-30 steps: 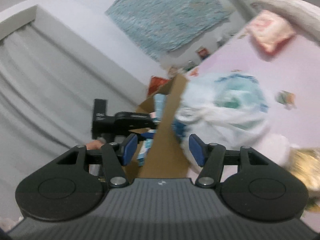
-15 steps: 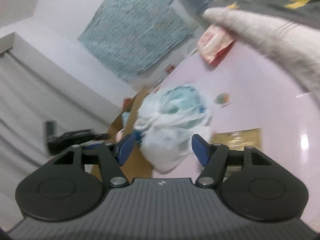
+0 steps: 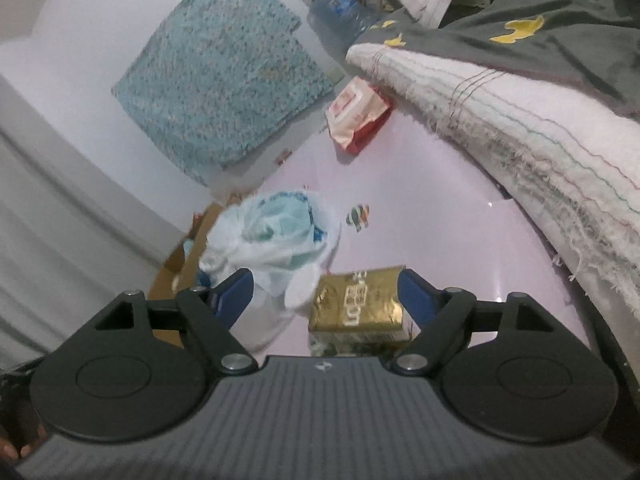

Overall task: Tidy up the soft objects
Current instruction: 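Move both grippers back toward the gold tissue pack and green scrunchie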

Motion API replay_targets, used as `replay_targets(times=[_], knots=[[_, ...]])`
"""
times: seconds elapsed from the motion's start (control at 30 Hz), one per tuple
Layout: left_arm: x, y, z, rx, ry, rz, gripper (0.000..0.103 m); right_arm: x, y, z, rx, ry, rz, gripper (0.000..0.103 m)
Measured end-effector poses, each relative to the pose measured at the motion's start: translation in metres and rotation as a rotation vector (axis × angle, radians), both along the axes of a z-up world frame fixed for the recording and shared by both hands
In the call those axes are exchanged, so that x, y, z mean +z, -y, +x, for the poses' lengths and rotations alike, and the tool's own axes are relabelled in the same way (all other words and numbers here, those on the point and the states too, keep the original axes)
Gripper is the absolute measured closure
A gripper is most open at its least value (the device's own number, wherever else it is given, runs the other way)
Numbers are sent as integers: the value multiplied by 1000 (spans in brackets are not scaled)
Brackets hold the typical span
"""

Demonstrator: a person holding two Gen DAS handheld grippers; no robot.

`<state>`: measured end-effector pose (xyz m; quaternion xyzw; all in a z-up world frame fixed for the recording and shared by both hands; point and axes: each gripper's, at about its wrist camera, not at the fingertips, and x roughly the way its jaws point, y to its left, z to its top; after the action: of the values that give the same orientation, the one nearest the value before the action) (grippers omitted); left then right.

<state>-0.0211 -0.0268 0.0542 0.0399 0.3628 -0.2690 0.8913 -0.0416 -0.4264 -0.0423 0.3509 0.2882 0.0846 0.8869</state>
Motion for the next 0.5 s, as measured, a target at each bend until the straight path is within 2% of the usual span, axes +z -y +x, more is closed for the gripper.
replay_targets(times=[0.2, 0.33, 0.5], knots=[[-54, 58, -12, -82, 11, 129, 10, -5, -8, 4, 27, -6, -58, 23], [-80, 80, -9, -142, -2, 114, 14, -13, 0, 4, 16, -17, -22, 23], [-99, 99, 8, -158, -22, 89, 21, -28, 11, 8, -7, -34, 52, 26]])
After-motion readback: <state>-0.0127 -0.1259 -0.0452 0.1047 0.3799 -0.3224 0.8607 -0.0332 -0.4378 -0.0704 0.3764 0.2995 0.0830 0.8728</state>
